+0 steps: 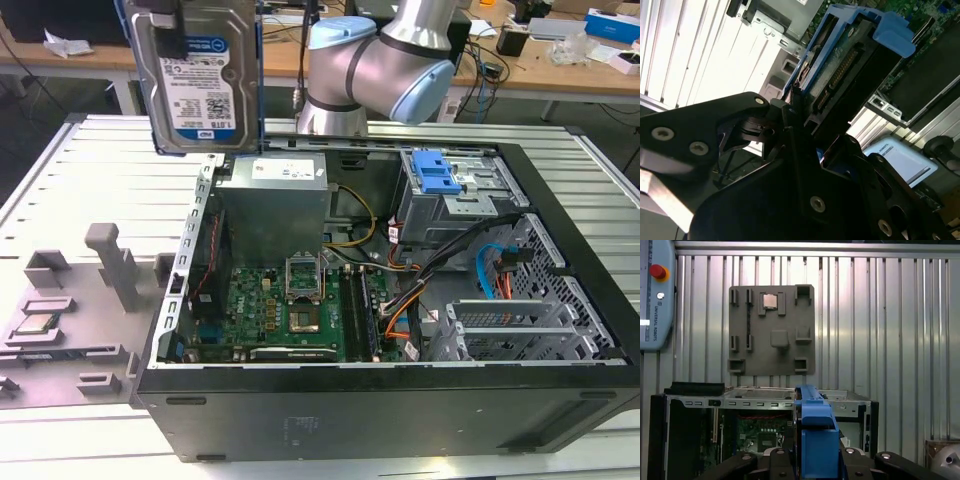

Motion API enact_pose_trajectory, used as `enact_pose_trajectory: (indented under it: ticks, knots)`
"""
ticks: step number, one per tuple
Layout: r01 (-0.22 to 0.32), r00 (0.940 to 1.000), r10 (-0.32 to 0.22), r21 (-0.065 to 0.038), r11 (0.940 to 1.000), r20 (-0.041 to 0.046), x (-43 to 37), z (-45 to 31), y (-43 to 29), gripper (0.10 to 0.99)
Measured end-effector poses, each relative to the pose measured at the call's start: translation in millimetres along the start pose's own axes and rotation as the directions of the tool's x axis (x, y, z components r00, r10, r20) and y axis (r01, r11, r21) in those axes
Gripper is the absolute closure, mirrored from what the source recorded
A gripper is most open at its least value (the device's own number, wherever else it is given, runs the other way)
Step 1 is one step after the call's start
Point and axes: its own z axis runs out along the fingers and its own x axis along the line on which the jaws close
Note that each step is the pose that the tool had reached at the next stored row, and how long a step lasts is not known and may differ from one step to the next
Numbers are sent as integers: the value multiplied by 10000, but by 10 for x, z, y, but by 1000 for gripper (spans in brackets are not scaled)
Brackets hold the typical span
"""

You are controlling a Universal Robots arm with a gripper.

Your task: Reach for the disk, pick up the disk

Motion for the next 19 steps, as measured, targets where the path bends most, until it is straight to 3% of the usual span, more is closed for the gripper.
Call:
enact_pose_trajectory:
  ticks: [6,8,13,19]
  knots:
    - [0,10000,0,0,10000,-1,1,-7,-159,722]
    - [0,10000,0,0,10000,-1,2,-11,-257,722]
    - [-1,10000,1,0,10000,-1,3,-16,-400,722]
    - [0,10000,0,-2,10000,-1,5,-25,-643,722]
